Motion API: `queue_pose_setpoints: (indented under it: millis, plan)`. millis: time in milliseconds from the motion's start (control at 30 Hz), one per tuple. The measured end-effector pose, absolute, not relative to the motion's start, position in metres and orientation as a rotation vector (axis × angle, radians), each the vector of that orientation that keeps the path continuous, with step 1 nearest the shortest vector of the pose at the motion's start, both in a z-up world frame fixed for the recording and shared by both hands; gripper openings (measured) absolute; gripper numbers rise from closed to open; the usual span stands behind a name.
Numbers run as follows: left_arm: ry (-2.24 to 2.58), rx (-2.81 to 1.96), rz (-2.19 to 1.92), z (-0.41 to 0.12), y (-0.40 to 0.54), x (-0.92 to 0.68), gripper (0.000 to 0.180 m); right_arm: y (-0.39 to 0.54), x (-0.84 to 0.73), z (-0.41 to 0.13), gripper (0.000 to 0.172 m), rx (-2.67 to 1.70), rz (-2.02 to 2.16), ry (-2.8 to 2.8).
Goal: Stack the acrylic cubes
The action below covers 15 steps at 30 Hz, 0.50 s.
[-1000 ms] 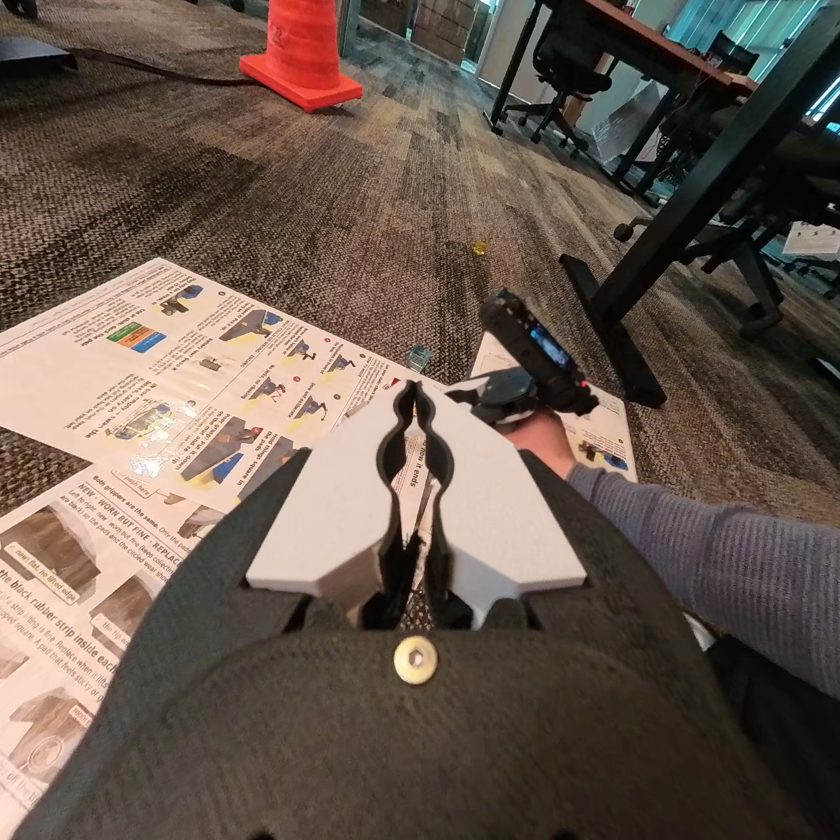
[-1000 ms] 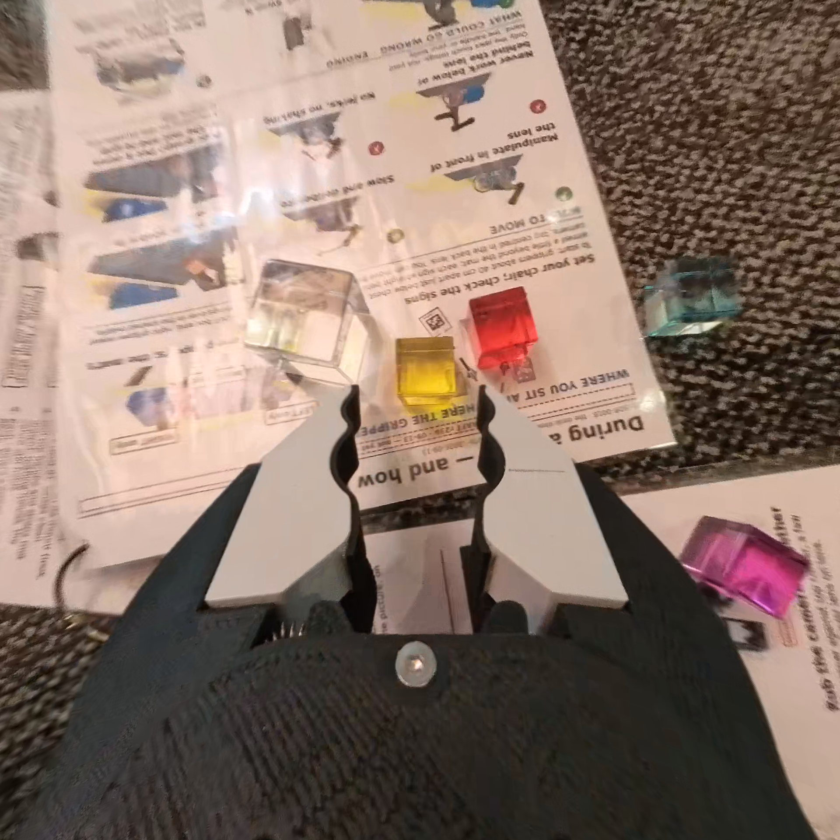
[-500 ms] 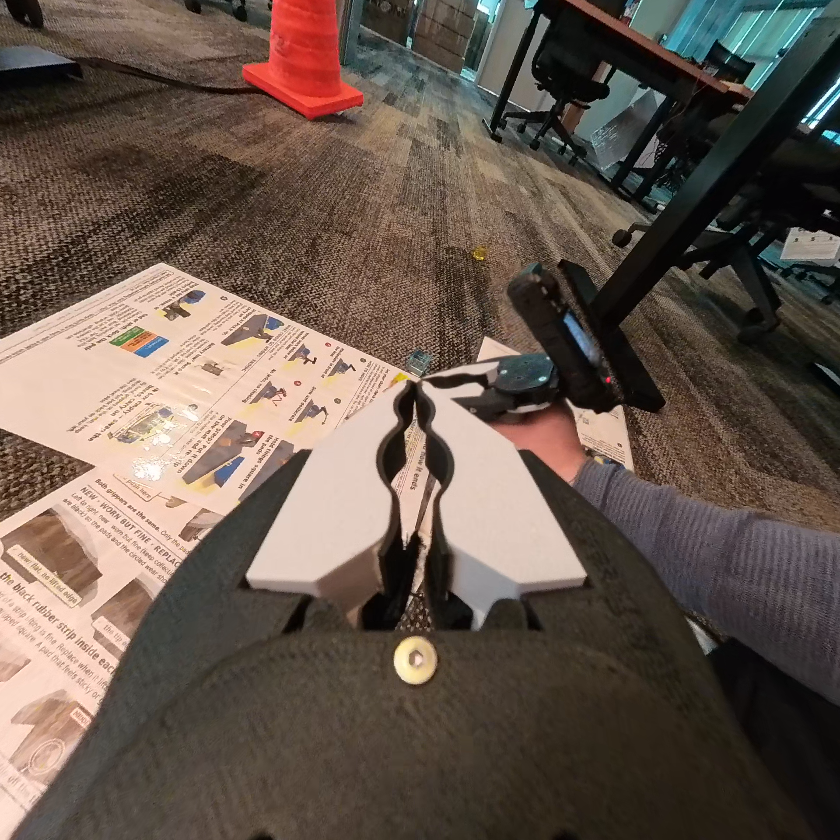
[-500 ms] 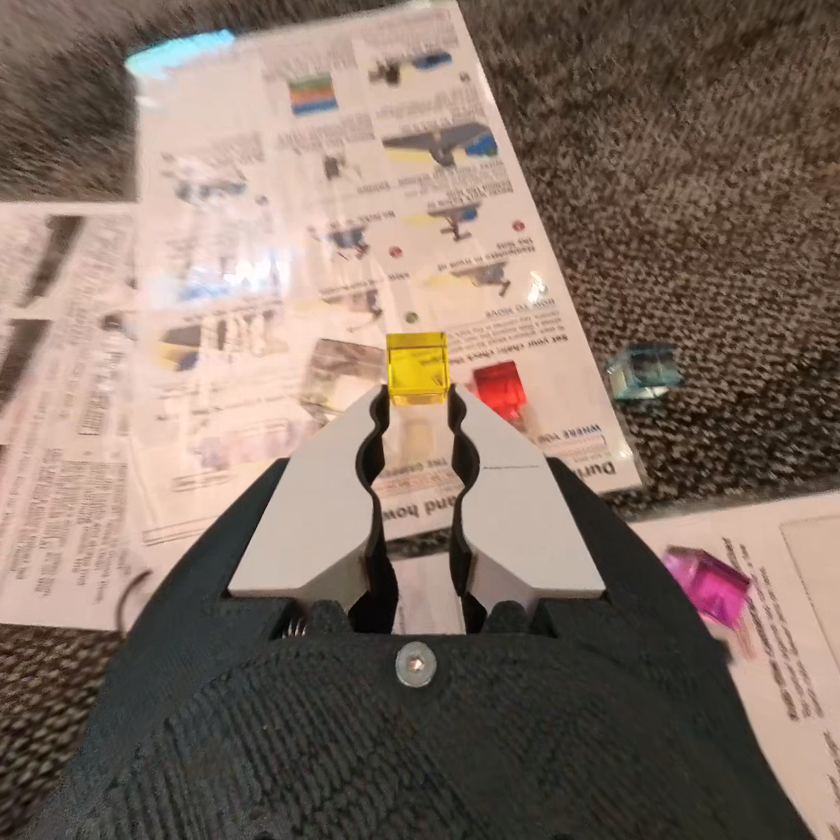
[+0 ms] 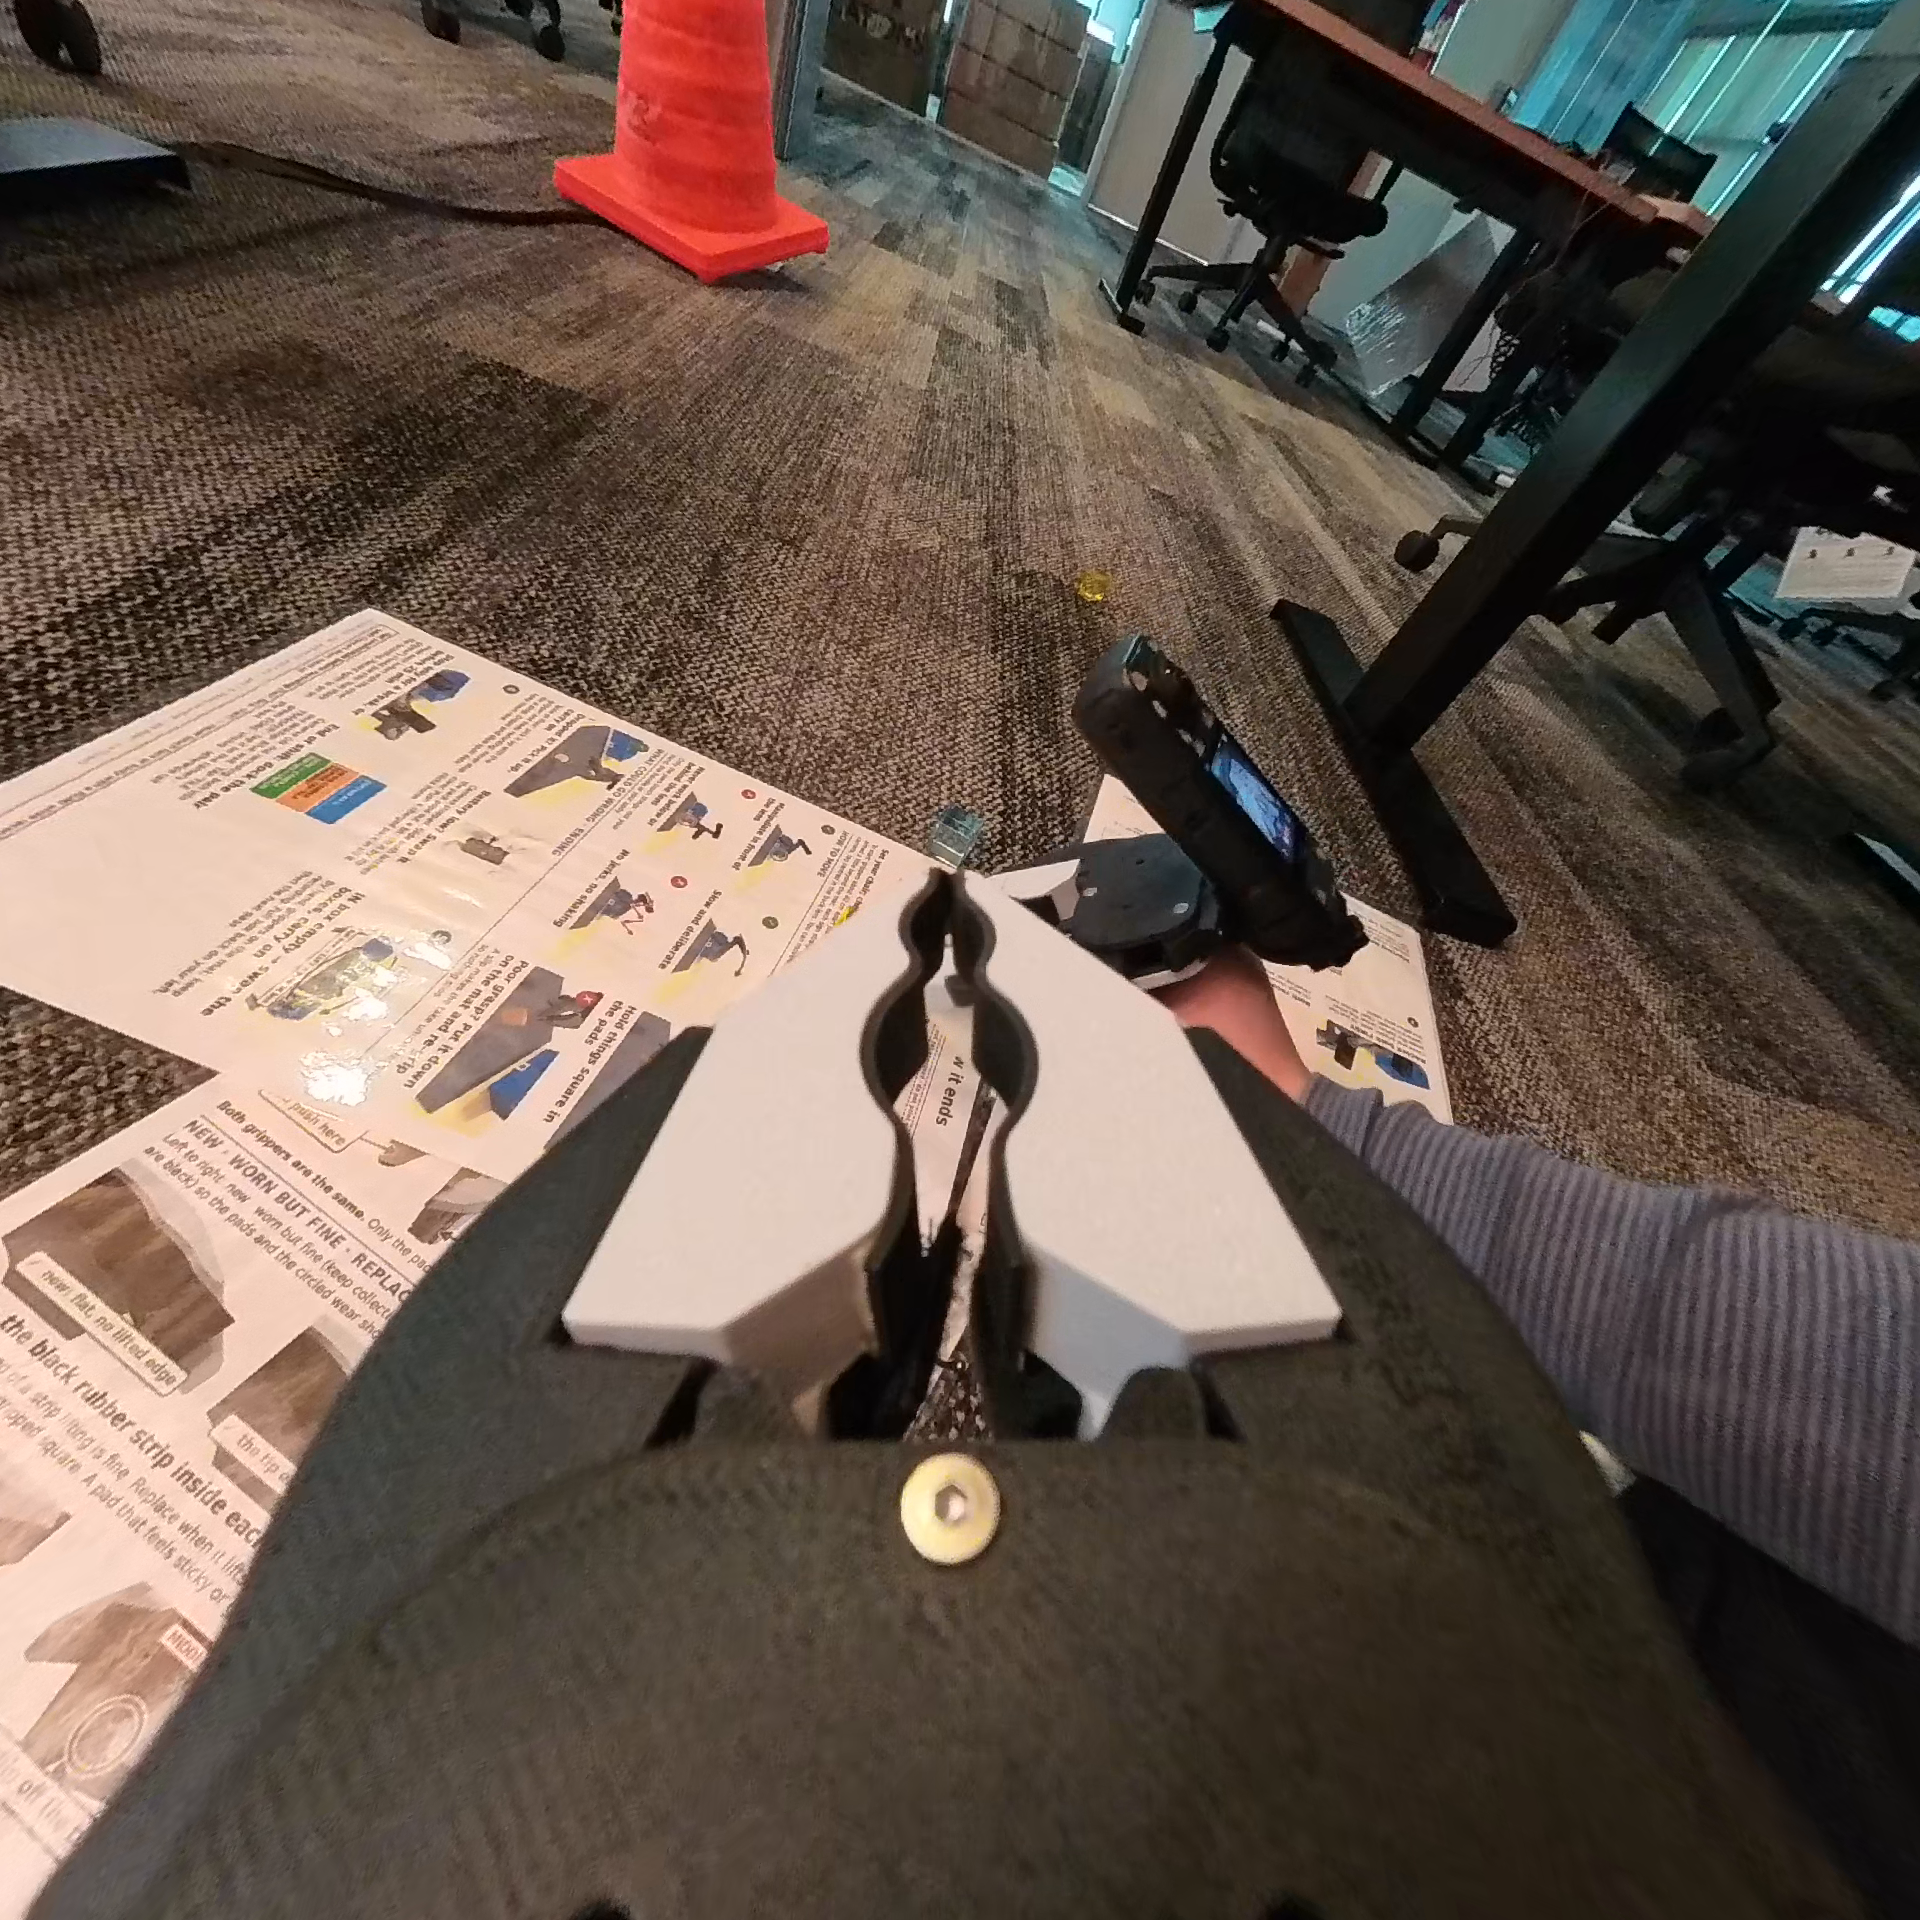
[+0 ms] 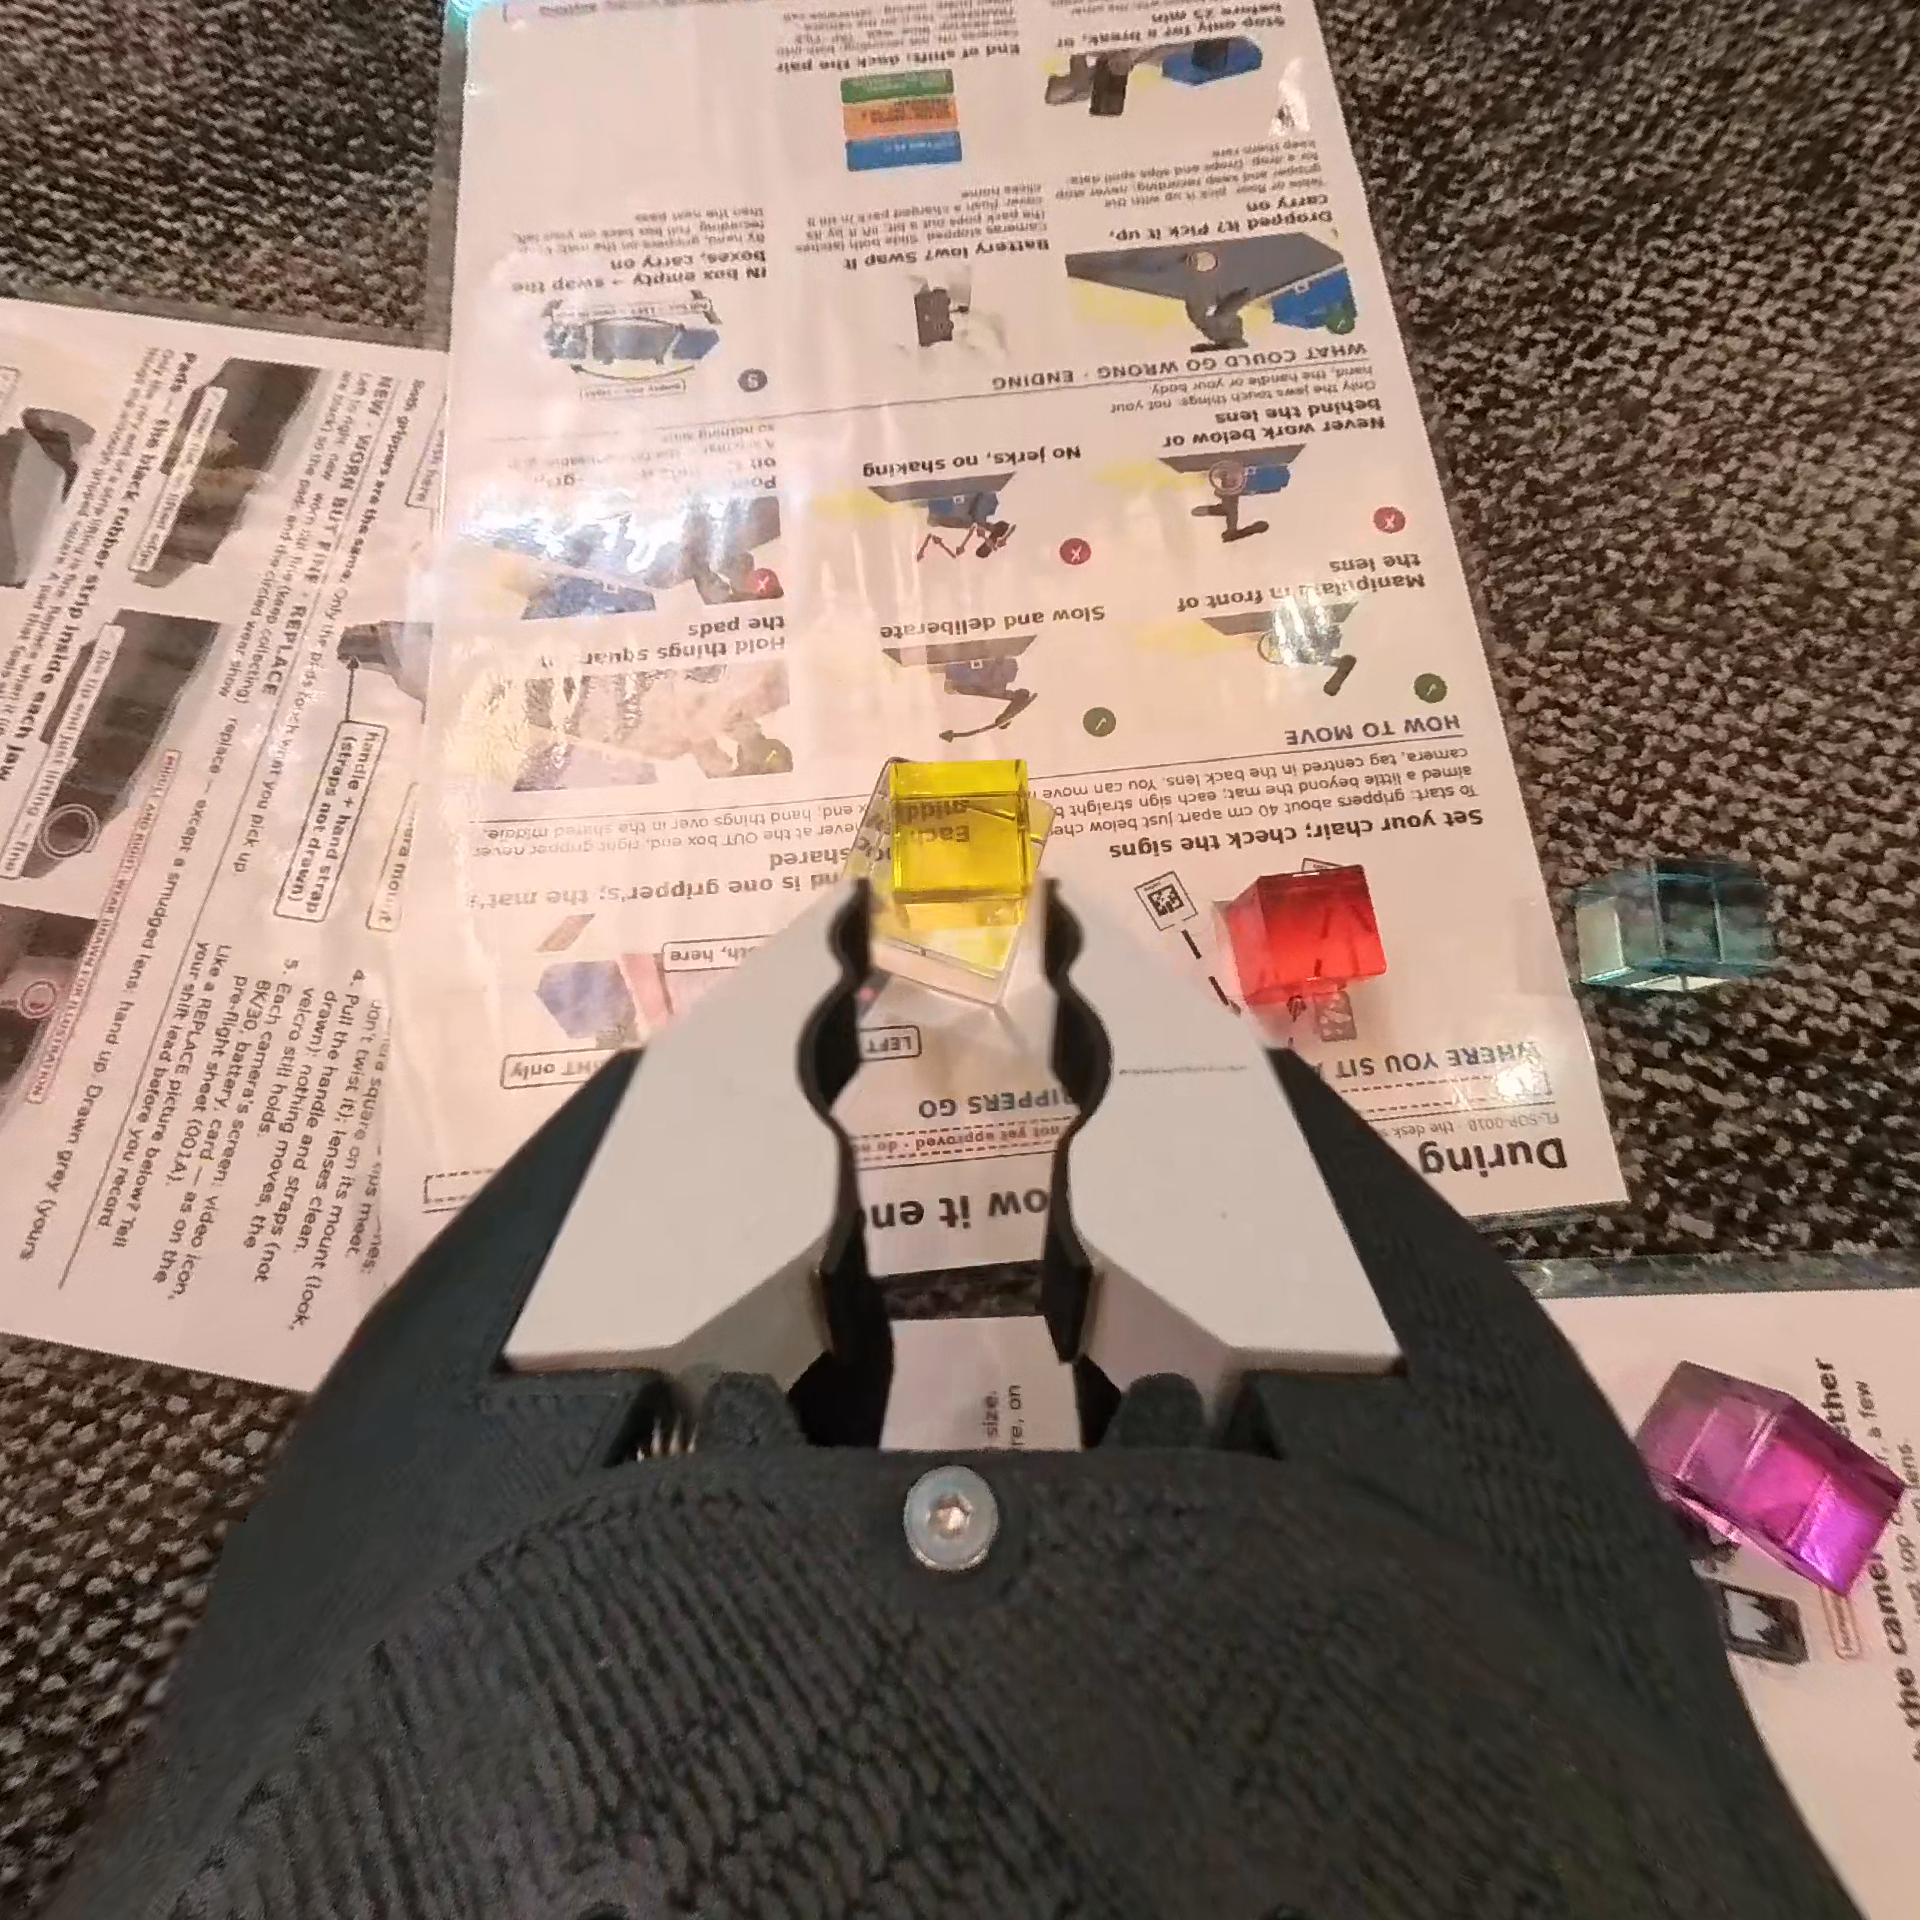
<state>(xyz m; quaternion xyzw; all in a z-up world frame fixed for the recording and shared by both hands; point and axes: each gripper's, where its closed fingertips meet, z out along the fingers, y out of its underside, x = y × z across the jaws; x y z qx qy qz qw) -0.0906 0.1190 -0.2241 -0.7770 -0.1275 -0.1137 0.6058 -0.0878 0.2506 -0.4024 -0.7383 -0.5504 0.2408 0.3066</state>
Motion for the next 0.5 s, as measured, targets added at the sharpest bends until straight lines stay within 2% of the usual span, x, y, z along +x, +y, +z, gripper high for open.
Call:
queue_pose_setpoints:
  millis: [33,100,500]
  plan:
    - [-0.294,-1.797,-0.263,-0.224,0.119,-0.091,0.0,0.25,-0.088,-0.403,0.042,-1.958,0.642,-1.453]
    - [-0.295,-1.797,-0.263,-0.224,0.119,-0.091,0.0,0.247,-0.087,-0.404,0.048,-1.959,0.657,-1.468]
    - [-0.296,-1.795,-0.27,-0.224,0.119,-0.09,0.0,0.234,-0.087,-0.403,0.041,-1.946,0.696,-1.51]
